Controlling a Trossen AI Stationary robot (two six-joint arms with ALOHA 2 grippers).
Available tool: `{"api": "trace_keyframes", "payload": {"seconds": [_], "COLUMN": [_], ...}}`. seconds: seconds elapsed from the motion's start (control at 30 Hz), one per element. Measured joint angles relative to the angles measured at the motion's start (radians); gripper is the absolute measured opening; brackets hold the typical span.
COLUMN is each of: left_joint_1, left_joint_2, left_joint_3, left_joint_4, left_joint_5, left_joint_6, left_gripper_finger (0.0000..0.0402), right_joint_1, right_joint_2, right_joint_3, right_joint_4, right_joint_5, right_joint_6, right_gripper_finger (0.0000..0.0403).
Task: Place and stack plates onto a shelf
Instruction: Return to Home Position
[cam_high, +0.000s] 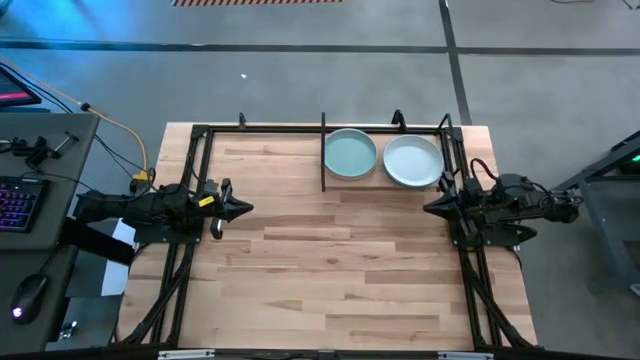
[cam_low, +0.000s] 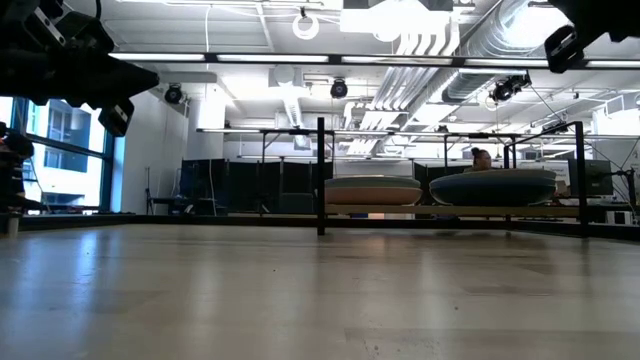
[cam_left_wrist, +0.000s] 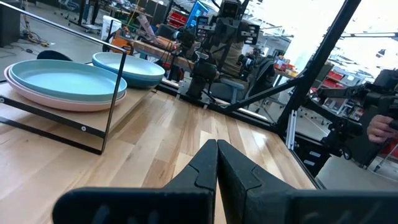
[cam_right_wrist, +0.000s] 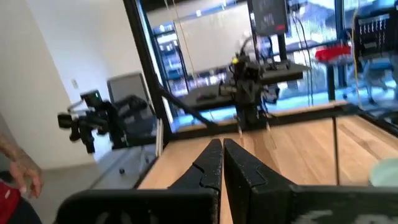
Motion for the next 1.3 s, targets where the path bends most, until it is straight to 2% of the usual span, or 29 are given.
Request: {"api": "trace_keyframes", "payload": {"seconds": [0.13,0.27,0.7,1.0,1.3], "left_joint_1": [0.0,0.0,0.0,0.0,0.0], "left_joint_2": [0.0,0.0,0.0,0.0,0.0], "left_joint_3": [0.0,0.0,0.0,0.0,0.0], "left_joint_4": [0.0,0.0,0.0,0.0,0.0], "left_joint_5": [0.0,0.0,0.0,0.0,0.0], "left_joint_6": [0.0,0.0,0.0,0.0,0.0], "left_gripper_finger": [0.0,0.0,0.0,0.0,0.0], "right_joint_1": [0.0,-0.01,-0.055,-0.055,-0.055], "right_joint_2": [-0.007,-0.005,-0.005,-0.002,-0.002], "right_joint_3": [-0.169,-0.309,-0.312,-0.312,-0.312], "right_joint_4": [0.253,0.499,0.25,0.246,0.242], "right_joint_5": [-0.014,0.005,-0.032,-0.006,0.02], "right_joint_6": [0.043,0.019,-0.017,-0.03,0.08], "right_gripper_finger": [0.0,0.0,0.0,0.0,0.0]}}
